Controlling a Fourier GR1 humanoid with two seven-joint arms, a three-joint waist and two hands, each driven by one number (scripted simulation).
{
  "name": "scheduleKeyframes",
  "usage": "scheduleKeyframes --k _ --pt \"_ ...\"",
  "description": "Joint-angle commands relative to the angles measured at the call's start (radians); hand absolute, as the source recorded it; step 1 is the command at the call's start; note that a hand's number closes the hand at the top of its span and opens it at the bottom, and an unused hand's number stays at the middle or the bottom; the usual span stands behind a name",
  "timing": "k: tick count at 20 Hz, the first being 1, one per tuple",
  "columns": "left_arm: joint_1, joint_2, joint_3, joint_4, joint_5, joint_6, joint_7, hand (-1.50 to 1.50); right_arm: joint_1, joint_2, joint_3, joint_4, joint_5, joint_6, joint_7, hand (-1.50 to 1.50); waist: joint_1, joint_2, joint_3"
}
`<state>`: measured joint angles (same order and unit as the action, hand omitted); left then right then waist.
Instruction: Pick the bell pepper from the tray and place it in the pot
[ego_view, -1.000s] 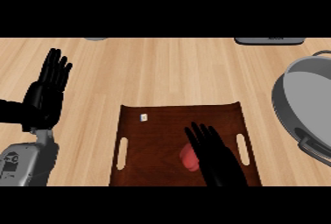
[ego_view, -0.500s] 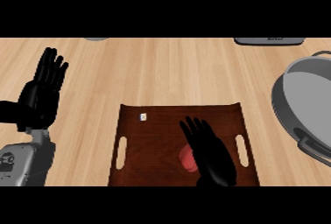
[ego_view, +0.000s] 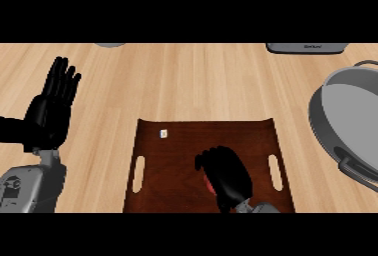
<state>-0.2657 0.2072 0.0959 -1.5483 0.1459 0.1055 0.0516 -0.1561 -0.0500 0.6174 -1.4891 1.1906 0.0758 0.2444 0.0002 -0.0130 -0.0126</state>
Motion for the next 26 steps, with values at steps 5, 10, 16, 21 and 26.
scheduleKeyframes --k 5,10,16,21,26 --pt "0.05 -0.022 -0.01 -0.046 -0.028 0.016 0.003 0.0 0.017 0.048 0.082 0.033 0.074 -0.042 0.042 1.5 0.003 0.012 0.013" --pt "0.032 -0.025 -0.008 -0.016 -0.014 -0.012 -0.012 0.0 -0.017 0.022 0.011 -0.018 0.175 -0.086 0.073 1.5 0.001 0.012 0.013" --pt "0.003 -0.052 -0.039 -0.034 -0.049 0.023 0.02 0.0 0.012 0.049 0.183 -0.177 0.124 -0.033 0.339 1.5 0.004 0.012 0.013" --pt "-0.077 -0.018 -0.007 -0.019 -0.029 0.014 0.072 0.0 -0.186 0.05 0.205 -0.136 -0.008 -0.095 0.6 1.5 0.012 0.013 0.013" --pt "-0.029 -0.004 0.034 0.027 -0.021 -0.004 -0.013 0.0 -0.27 0.05 0.066 -0.292 0.155 0.025 0.725 1.5 -0.007 0.009 0.011"
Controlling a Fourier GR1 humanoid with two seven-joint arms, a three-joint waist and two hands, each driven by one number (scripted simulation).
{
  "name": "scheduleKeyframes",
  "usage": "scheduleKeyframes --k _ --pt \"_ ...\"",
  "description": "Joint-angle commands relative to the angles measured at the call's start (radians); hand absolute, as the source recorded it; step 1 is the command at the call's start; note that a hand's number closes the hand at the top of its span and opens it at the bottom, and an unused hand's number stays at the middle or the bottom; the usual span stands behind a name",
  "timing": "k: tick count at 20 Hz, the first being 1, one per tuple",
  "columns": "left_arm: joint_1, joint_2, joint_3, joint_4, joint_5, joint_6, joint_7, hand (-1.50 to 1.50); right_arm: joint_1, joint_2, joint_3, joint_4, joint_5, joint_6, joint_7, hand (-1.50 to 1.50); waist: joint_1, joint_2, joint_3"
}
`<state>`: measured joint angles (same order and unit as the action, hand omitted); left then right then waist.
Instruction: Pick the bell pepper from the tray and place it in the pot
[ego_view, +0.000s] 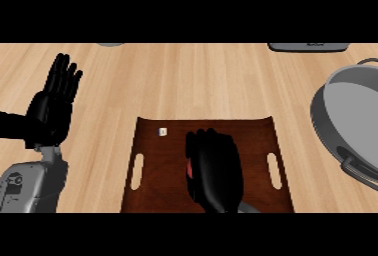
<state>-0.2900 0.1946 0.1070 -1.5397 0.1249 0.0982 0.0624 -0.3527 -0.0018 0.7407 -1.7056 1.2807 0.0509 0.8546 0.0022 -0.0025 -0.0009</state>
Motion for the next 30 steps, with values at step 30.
scheduleKeyframes --k 30 --pt "0.045 -0.007 0.008 -0.071 0.001 -0.013 0.026 0.0 0.221 -0.541 -1.183 -0.051 -0.52 -0.078 -0.588 1.5 0.0 0.002 0.002"
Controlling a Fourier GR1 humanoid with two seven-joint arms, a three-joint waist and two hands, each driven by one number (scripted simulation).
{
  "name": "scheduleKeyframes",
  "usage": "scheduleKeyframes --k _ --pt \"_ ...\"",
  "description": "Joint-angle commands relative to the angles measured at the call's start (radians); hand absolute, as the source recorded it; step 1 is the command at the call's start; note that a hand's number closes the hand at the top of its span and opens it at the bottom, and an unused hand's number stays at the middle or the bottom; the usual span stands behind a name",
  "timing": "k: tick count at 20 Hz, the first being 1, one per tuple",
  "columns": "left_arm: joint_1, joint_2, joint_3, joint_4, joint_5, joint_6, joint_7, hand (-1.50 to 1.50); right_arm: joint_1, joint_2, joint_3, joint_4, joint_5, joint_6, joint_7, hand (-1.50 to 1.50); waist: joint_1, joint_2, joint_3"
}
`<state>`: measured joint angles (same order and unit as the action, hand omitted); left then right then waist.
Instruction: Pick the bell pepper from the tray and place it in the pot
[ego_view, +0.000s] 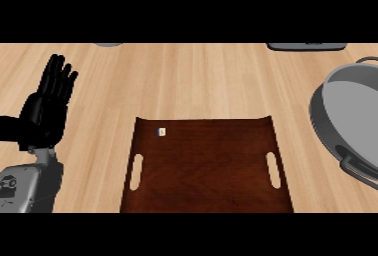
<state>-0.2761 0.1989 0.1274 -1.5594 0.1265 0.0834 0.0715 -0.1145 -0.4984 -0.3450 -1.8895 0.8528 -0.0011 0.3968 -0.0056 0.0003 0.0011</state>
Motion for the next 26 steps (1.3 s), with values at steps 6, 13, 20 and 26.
scheduleKeyframes --k 6,13,20,26 --pt "-0.036 -0.022 -0.002 0.034 -0.016 0.018 -0.01 0.0 -0.095 -0.09 -0.134 0.487 -0.088 -0.149 -0.356 1.5 0.013 0.003 0.0" --pt "-0.01 -0.007 0.005 0.036 -0.018 -0.007 -0.033 0.0 -0.195 -0.119 -0.108 0.829 -0.03 -0.221 -0.459 1.5 0.023 0.006 0.0" --pt "0.05 -0.042 -0.032 -0.028 -0.016 -0.011 -0.018 0.0 -0.28 -0.125 -0.157 1.06 -0.2 -0.03 -0.544 -1.5 0.03 0.005 0.001" --pt "-0.031 -0.01 0.016 0.028 0.009 -0.025 -0.012 0.0 -0.362 -0.167 -0.169 1.2 -0.239 -0.061 -0.767 -1.5 0.014 0.004 0.0"
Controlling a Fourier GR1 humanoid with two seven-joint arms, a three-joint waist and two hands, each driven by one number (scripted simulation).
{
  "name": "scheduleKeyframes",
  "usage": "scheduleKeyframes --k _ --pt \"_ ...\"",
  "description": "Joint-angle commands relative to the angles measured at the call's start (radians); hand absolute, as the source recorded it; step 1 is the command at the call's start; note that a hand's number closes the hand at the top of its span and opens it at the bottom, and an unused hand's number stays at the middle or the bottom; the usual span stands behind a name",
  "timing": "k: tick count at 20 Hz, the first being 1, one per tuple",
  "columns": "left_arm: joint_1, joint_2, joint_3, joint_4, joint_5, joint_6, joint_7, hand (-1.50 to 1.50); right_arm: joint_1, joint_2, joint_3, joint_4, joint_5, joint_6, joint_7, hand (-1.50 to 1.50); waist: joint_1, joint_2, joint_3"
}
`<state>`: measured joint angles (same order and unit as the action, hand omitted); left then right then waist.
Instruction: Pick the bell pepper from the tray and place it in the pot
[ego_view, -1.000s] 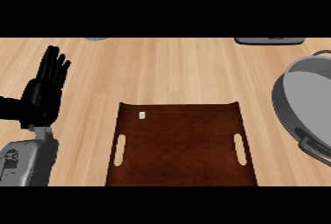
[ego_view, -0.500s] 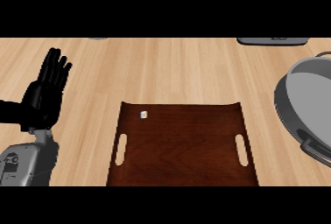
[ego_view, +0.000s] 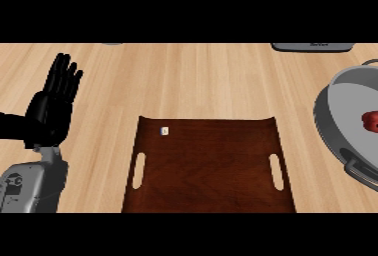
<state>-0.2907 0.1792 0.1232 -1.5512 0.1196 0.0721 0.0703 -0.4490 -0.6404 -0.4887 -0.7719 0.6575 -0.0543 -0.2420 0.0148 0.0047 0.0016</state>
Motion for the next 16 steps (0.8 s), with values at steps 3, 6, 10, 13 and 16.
scheduleKeyframes --k 3,6,10,13,16 --pt "-0.002 0.053 0.05 0.018 0.043 -0.051 0.011 0.0 -0.077 0.005 -0.076 0.098 -0.116 -0.017 -0.178 -1.5 0.004 0.0 0.0" --pt "-0.006 -0.015 -0.003 0.016 -0.026 0.028 -0.012 0.0 -0.091 0.01 -0.132 0.031 -0.216 0.06 -0.119 -1.5 -0.017 -0.005 -0.001" --pt "0.032 -0.005 -0.005 -0.047 -0.003 0.008 0.036 0.0 -0.105 -0.001 -0.219 0.037 -0.313 0.07 -0.036 -1.5 -0.011 -0.008 -0.001" --pt "0.031 -0.005 -0.008 -0.043 -0.028 0.025 0.028 0.0 -0.053 0.008 -0.274 0.015 -0.398 0.106 -0.059 -1.5 -0.019 -0.007 -0.001" --pt "0.035 -0.05 -0.035 -0.027 -0.043 0.042 -0.011 0.0 -0.022 -0.066 -0.334 0.043 -0.459 0.14 -0.098 -1.5 -0.02 -0.006 -0.001"
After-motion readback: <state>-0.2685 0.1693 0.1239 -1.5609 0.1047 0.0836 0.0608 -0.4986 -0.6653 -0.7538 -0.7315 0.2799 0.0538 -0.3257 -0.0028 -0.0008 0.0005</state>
